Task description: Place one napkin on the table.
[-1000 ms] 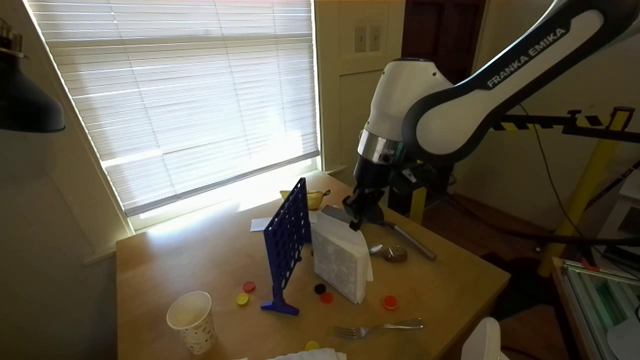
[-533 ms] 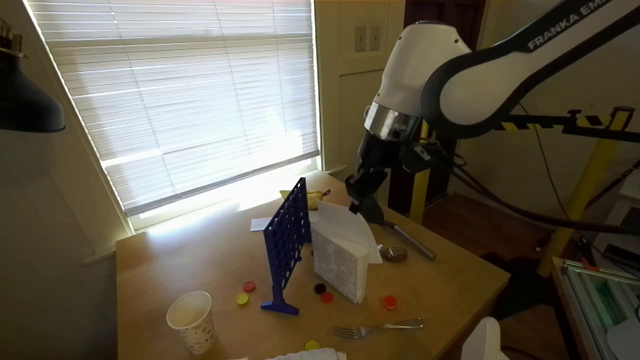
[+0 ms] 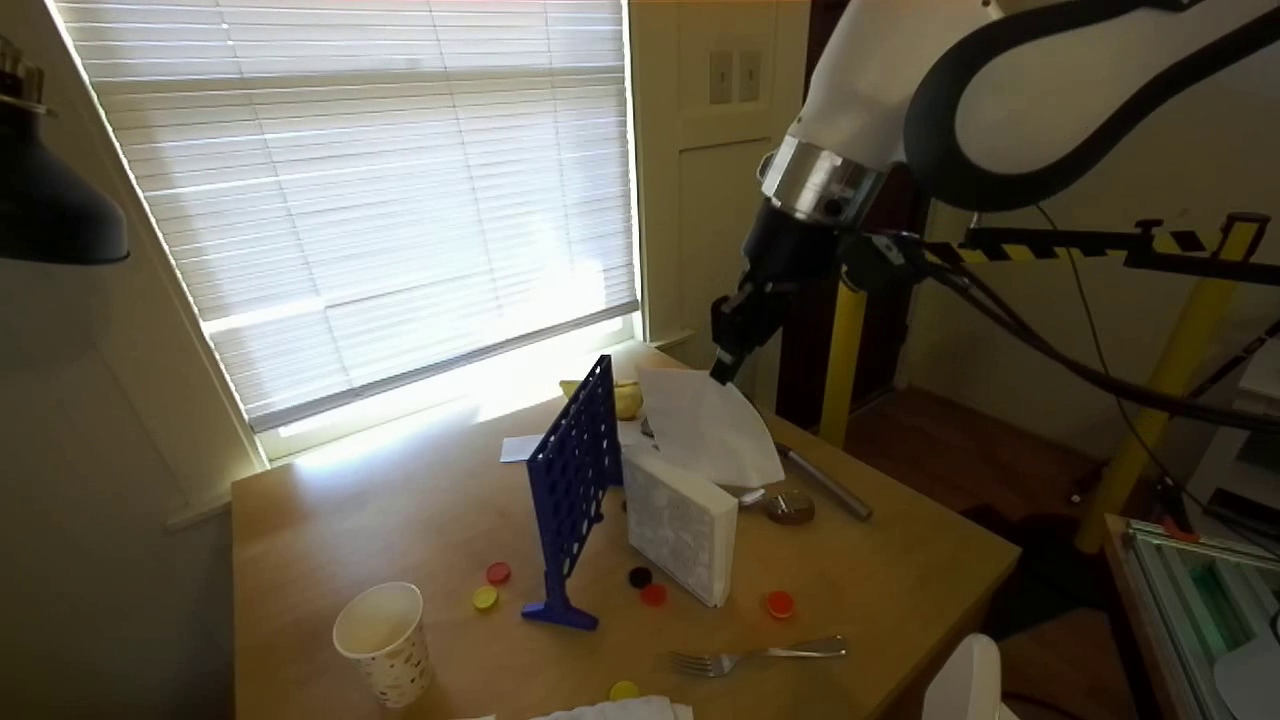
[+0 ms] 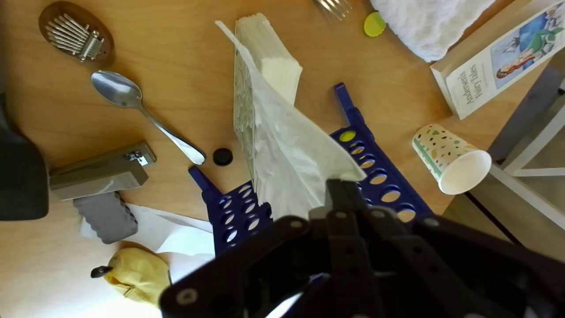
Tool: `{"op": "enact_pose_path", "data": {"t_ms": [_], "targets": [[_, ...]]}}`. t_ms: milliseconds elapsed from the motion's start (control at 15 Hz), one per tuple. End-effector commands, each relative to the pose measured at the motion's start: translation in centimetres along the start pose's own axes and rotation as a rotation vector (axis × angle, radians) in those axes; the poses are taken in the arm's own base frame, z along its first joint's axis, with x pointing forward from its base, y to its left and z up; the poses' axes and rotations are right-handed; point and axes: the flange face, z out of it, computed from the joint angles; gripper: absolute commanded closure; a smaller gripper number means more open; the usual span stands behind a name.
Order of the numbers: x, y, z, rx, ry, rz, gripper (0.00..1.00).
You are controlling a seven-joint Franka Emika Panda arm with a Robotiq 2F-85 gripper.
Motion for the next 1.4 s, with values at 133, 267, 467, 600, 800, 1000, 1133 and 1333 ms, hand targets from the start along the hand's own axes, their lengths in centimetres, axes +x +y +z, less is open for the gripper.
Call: {"op": "enact_pose_path", "data": {"t_ms": [133,267,467,600,800,1000,1133,1333], "targets": [[0.9,3.2,-5.2,0.074,0.035,0.085,1.00],[2.5,5.9,-5.5,0.074,0.056,0.163,1.00],[4.5,10.3,-4.6,0.043,0.080,0.273,1.00],[5.6,12.8,-3.8,0.022,0.091,0.332,1.00],[7.1,15.2,-2.0,-0.006,0.123,0.409,1.00],[7.6,16.0,1.4,-0.042,0.182,0.446,1.00],[7.3,16.3,4.3,-0.082,0.212,0.434,1.00],[6.3,16.8,8.3,-0.155,0.221,0.384,1.00]]}}
